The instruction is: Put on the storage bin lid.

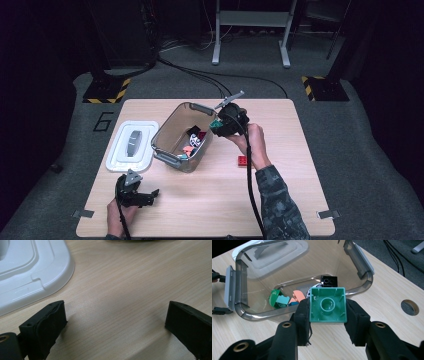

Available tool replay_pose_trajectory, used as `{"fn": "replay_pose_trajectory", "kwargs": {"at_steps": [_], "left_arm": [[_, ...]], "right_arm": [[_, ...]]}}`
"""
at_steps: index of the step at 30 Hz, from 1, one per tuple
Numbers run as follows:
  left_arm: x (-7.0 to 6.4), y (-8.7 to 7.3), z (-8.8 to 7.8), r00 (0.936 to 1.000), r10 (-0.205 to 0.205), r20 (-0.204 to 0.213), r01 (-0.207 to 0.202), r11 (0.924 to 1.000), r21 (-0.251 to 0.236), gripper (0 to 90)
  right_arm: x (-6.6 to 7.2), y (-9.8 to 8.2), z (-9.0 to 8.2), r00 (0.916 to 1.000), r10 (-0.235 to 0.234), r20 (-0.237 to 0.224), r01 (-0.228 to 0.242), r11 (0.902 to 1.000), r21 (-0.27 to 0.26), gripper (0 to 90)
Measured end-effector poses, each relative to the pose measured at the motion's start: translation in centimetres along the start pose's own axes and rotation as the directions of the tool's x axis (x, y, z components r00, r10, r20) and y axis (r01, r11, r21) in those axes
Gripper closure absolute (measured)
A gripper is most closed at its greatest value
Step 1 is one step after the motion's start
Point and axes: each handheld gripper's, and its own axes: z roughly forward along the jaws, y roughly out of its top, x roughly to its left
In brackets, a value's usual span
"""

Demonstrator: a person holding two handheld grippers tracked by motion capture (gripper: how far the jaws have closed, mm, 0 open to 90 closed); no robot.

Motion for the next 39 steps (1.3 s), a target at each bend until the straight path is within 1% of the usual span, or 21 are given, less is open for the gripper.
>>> {"fn": "replay_pose_trajectory", "kwargs": {"at_steps": [5, 13, 14, 15, 19, 21, 28, 29, 30, 31, 34, 37, 38, 39], "left_arm": [[0.0, 0.0, 0.0, 1.0, 0.0, 0.0, 0.0, 1.0, 0.0, 3.1], [0.0, 0.0, 0.0, 1.0, 0.0, 0.0, 0.0, 1.0, 0.0, 3.1], [0.0, 0.0, 0.0, 1.0, 0.0, 0.0, 0.0, 1.0, 0.0, 3.1], [0.0, 0.0, 0.0, 1.0, 0.0, 0.0, 0.0, 1.0, 0.0, 3.1], [0.0, 0.0, 0.0, 1.0, 0.0, 0.0, 0.0, 1.0, 0.0, 3.1], [0.0, 0.0, -0.1, 1.0, 0.009, 0.001, -0.009, 0.9999, 0.007, 3.1], [0.1, 0.0, 0.0, 1.0, 0.009, 0.001, -0.009, 0.9999, 0.007, 3.2], [0.1, 0.0, 0.0, 1.0, 0.009, 0.001, -0.009, 0.9999, 0.007, 3.1], [0.1, 0.0, -0.1, 1.0, 0.009, 0.001, -0.009, 0.9999, 0.007, 3.1], [0.0, 0.0, 0.0, 1.0, -0.003, 0.0, 0.003, 1.0, -0.002, 3.1], [0.0, 0.0, 0.0, 1.0, 0.0, 0.0, 0.0, 1.0, -0.001, 3.1], [0.0, 0.0, 0.0, 1.0, 0.0, 0.0, 0.0, 1.0, 0.0, 3.1], [0.0, 0.0, 0.0, 1.0, 0.0, 0.0, 0.0, 1.0, 0.0, 3.1], [0.0, 0.0, 0.0, 1.0, 0.0, 0.0, 0.0, 1.0, 0.0, 3.2]], "right_arm": [[0.2, 0.5, 0.3, 1.0, -0.008, -0.003, 0.008, 1.0, 0.003, 58.7], [0.5, 1.3, 1.4, 0.9999, -0.009, -0.013, 0.009, 0.9996, 0.028, 58.7], [0.6, 1.4, 1.5, 0.9999, 0.009, -0.013, -0.008, 0.9994, 0.034, 58.7], [0.5, 1.5, 1.7, 0.9999, -0.009, -0.014, 0.009, 0.9995, 0.03, 58.7], [0.6, 1.7, 2.3, 0.9997, -0.008, -0.022, 0.009, 0.9991, 0.041, 58.7], [0.8, 1.9, 2.5, 0.9996, -0.011, -0.024, 0.012, 0.9989, 0.045, 58.6], [1.2, 2.6, 3.2, 0.9995, -0.022, -0.025, 0.024, 0.9975, 0.067, 58.7], [1.2, 2.6, 3.4, 0.9994, -0.024, -0.026, 0.026, 0.9974, 0.067, 58.6], [1.3, 2.8, 3.7, 0.9989, -0.036, -0.03, 0.039, 0.9964, 0.075, 58.6], [1.4, 2.9, 3.9, 0.9991, -0.03, -0.03, 0.032, 0.9965, 0.078, 58.6], [1.6, 3.0, 4.3, 0.9987, -0.038, -0.034, 0.041, 0.9955, 0.085, 58.6], [1.9, 3.2, 4.9, 0.9982, -0.047, -0.038, 0.05, 0.994, 0.097, 58.6], [2.1, 3.2, 5.4, 0.9978, -0.047, -0.046, 0.052, 0.9934, 0.102, 58.6], [2.1, 3.2, 5.4, 0.9978, -0.047, -0.046, 0.052, 0.9934, 0.102, 58.6]]}}
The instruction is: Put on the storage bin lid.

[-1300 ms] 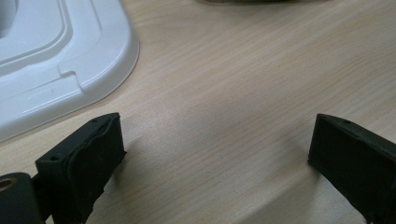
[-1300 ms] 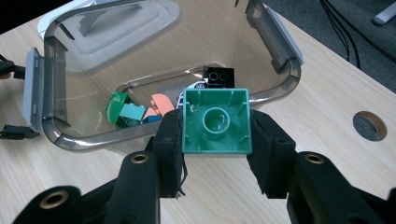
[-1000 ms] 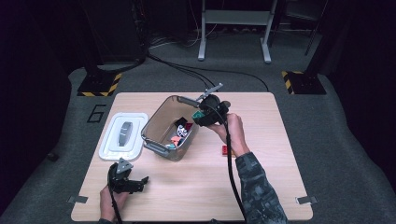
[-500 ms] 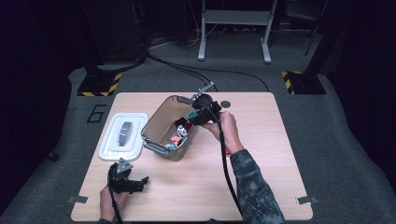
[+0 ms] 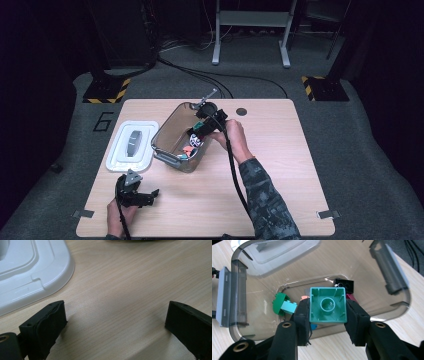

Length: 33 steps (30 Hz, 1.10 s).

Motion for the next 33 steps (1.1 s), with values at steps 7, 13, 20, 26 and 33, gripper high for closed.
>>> {"fn": "replay_pose_trajectory", "kwargs": {"at_steps": [7, 13, 20, 26, 33], "left_arm": [[0.0, 0.0, 0.0, 1.0, 0.0, 0.0, 0.0, 1.0, 0.0, 3.2], [0.0, 0.0, 0.0, 1.0, 0.0, 0.0, 0.0, 1.0, 0.0, 3.2], [0.0, 0.0, 0.0, 1.0, 0.0, 0.0, 0.0, 1.0, 0.0, 3.2], [0.0, 0.0, 0.0, 1.0, 0.001, 0.0, -0.001, 1.0, 0.0, 3.2], [0.0, 0.0, 0.0, 1.0, 0.0, 0.0, 0.0, 1.0, 0.0, 3.1]], "right_arm": [[0.5, 0.0, 1.5, 0.9999, -0.013, -0.008, 0.013, 0.9992, 0.039, 58.6], [0.5, -0.2, 2.0, 0.9993, -0.038, -0.007, 0.038, 0.9975, 0.06, 58.5], [0.4, -0.4, 2.0, 0.9975, -0.07, -0.008, 0.07, 0.9939, 0.085, 58.0], [0.4, -0.5, 1.9, 0.9983, -0.056, -0.015, 0.057, 0.9952, 0.08, 53.7], [0.6, -1.3, 0.8, 0.9998, -0.015, -0.01, 0.016, 0.999, 0.042, 33.5]]}}
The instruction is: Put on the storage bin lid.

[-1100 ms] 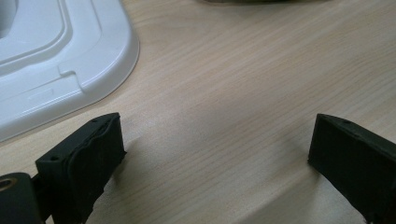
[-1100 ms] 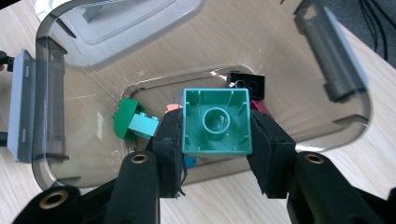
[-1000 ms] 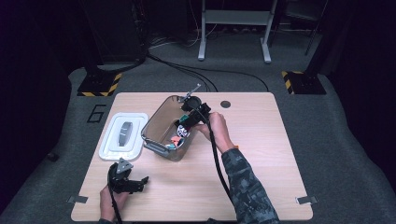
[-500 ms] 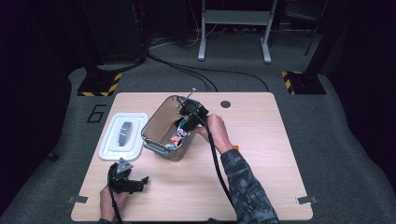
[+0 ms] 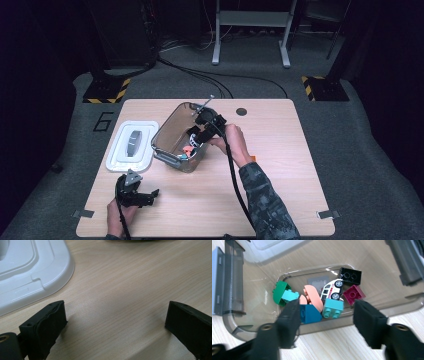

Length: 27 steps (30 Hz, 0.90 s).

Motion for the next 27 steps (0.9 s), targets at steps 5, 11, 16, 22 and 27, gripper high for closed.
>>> {"fn": "replay_pose_trajectory", "kwargs": {"at_steps": [5, 11, 16, 22, 27], "left_arm": [[0.1, 0.0, 0.0, 1.0, 0.008, -0.001, -0.008, 1.0, 0.002, 3.2], [0.0, 0.0, 0.0, 1.0, 0.007, -0.001, -0.007, 1.0, 0.001, 3.2], [0.0, 0.0, 0.0, 1.0, 0.008, -0.002, -0.008, 1.0, 0.002, 3.2], [0.0, 0.0, 0.0, 1.0, 0.008, -0.002, -0.008, 1.0, 0.002, 3.2], [0.0, 0.0, 0.0, 1.0, 0.008, -0.002, -0.008, 1.0, 0.002, 3.2]], "right_arm": [[0.1, -1.1, -1.2, 0.9992, 0.037, 0.012, -0.036, 0.9979, -0.054, 22.6], [-0.5, -3.4, -3.0, 0.9982, 0.052, 0.029, -0.049, 0.9931, -0.107, 14.9], [-1.8, -6.3, -3.8, 0.9921, 0.118, 0.043, -0.112, 0.9861, -0.123, 13.8], [-3.2, -10.1, -3.5, 0.9809, 0.189, 0.045, -0.183, 0.9765, -0.114, 13.8], [-4.0, -12.9, -2.2, 0.9688, 0.24, 0.063, -0.234, 0.9681, -0.09, 14.6]]}}
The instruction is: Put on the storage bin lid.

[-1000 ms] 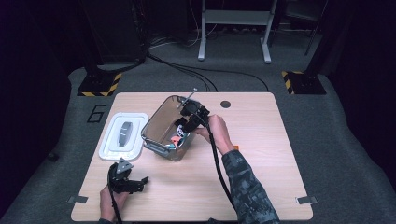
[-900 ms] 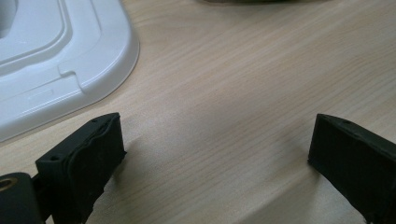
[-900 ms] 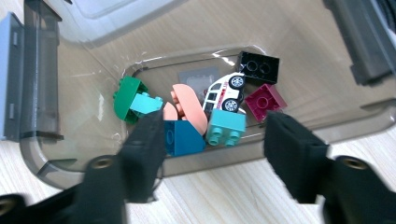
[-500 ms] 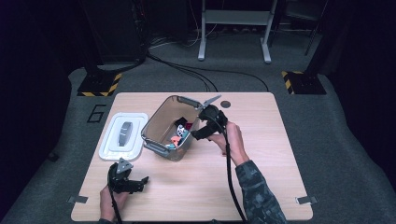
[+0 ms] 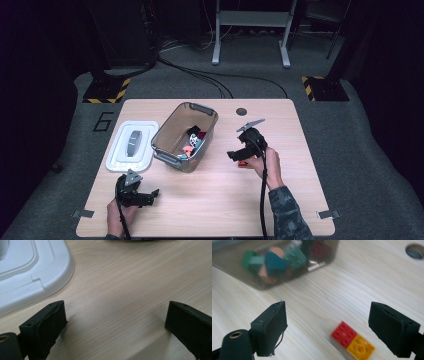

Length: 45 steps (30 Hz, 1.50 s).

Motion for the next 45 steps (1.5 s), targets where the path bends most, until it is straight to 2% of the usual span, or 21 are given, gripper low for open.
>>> {"fn": "replay_pose_trajectory", "kwargs": {"at_steps": [1, 3, 6, 7, 8, 9, 10, 11, 12, 15, 16, 17, 20, 24, 27, 30, 33, 39, 41, 43, 45], "left_arm": [[0.0, 0.0, 0.0, 1.0, 0.0, -0.001, 0.0, 1.0, 0.001, 3.2], [0.0, 0.0, 0.0, 1.0, 0.0, 0.0, 0.0, 1.0, 0.0, 3.2], [0.0, 0.0, 0.0, 1.0, 0.0, -0.001, 0.0, 1.0, -0.001, 3.2], [0.0, 0.0, 0.0, 1.0, 0.0, -0.001, 0.0, 1.0, 0.0, 3.2], [0.0, 0.0, 0.0, 1.0, 0.0, -0.001, 0.0, 1.0, 0.0, 3.2], [0.0, 0.0, 0.0, 1.0, 0.0, -0.001, 0.0, 1.0, 0.0, 3.2], [0.0, 0.0, 0.0, 1.0, 0.0, -0.001, 0.0, 1.0, 0.0, 3.2], [0.0, 0.0, 0.0, 1.0, 0.0, -0.001, 0.0, 1.0, -0.001, 3.1], [0.0, 0.0, 0.0, 1.0, 0.0, -0.001, 0.0, 1.0, -0.001, 3.2], [0.0, 0.0, 0.0, 1.0, 0.0, -0.002, 0.0, 1.0, -0.002, 3.2], [0.0, 0.0, 0.0, 1.0, 0.002, -0.003, -0.002, 1.0, 0.001, 3.2], [0.0, 0.0, 0.0, 1.0, 0.0, -0.002, 0.0, 1.0, -0.003, 3.2], [0.0, 0.0, 0.0, 1.0, 0.0, -0.002, 0.0, 1.0, -0.003, 3.2], [0.0, 0.0, 0.0, 1.0, 0.0, -0.002, 0.0, 1.0, -0.002, 3.2], [0.0, 0.0, 0.0, 1.0, 0.0, 0.0, 0.0, 1.0, -0.001, 3.2], [0.0, 0.0, 0.0, 1.0, 0.0, -0.002, 0.0, 1.0, -0.003, 3.2], [-0.1, 0.0, 0.0, 1.0, -0.002, -0.002, 0.002, 1.0, -0.004, 3.2], [-0.1, 0.0, 0.0, 1.0, -0.002, -0.002, 0.002, 1.0, -0.003, 3.3], [-0.1, 0.0, 0.0, 1.0, -0.002, -0.002, 0.002, 1.0, -0.003, 3.2], [0.0, 0.0, 0.0, 1.0, -0.002, -0.002, 0.002, 1.0, -0.004, 3.3], [0.0, 0.0, 0.0, 1.0, -0.001, -0.003, 0.001, 1.0, -0.003, 3.3]], "right_arm": [[-0.7, -1.0, 0.5, 0.9994, 0.024, 0.023, -0.025, 0.9996, 0.016, 15.2], [-1.1, -1.5, 0.8, 0.9988, 0.038, 0.032, -0.039, 0.9989, 0.024, 16.8], [-1.9, -3.0, 1.3, 0.9935, 0.08, 0.081, -0.083, 0.9959, 0.035, 25.4], [-2.7, -3.9, 1.6, 0.9858, 0.13, 0.107, -0.135, 0.9901, 0.04, 29.0], [-2.7, -3.9, 1.6, 0.9858, 0.13, 0.107, -0.135, 0.9901, 0.04, 29.0], [-3.2, -4.4, 1.8, 0.981, 0.158, 0.113, -0.163, 0.9859, 0.037, 32.5], [-3.8, -4.8, 2.0, 0.9756, 0.184, 0.12, -0.189, 0.9813, 0.035, 35.1], [-4.4, -5.5, 2.3, 0.9662, 0.22, 0.134, -0.225, 0.974, 0.023, 37.8], [-4.4, -5.5, 2.3, 0.9662, 0.22, 0.134, -0.225, 0.974, 0.023, 37.8], [-4.7, -6.1, 2.8, 0.9578, 0.243, 0.153, -0.25, 0.9679, 0.027, 43.9], [-4.8, -6.2, 2.9, 0.9582, 0.243, 0.151, -0.25, 0.9679, 0.029, 47.5], [-5.0, -6.3, 2.9, 0.9536, 0.259, 0.154, -0.265, 0.9639, 0.024, 53.0], [-5.2, -6.3, 2.8, 0.9529, 0.255, 0.165, -0.261, 0.965, 0.02, 58.6], [-5.6, -6.3, 2.7, 0.9512, 0.249, 0.183, -0.257, 0.966, 0.024, 56.3], [-5.8, -6.1, 2.4, 0.9559, 0.255, 0.145, -0.259, 0.966, 0.005, 49.3], [-5.2, -5.9, 2.5, 0.9623, 0.248, 0.112, -0.251, 0.968, 0.012, 43.7], [-4.7, -5.7, 2.9, 0.9661, 0.232, 0.114, -0.236, 0.9716, 0.02, 43.9], [-4.7, -6.0, 3.6, 0.9616, 0.233, 0.145, -0.241, 0.9695, 0.043, 47.9], [-4.6, -6.1, 3.8, 0.9634, 0.227, 0.143, -0.236, 0.9706, 0.049, 50.2], [-4.7, -6.3, 4.0, 0.9617, 0.233, 0.144, -0.242, 0.9693, 0.045, 54.7], [-4.8, -6.3, 4.0, 0.9613, 0.233, 0.148, -0.241, 0.9695, 0.043, 55.3]]}}
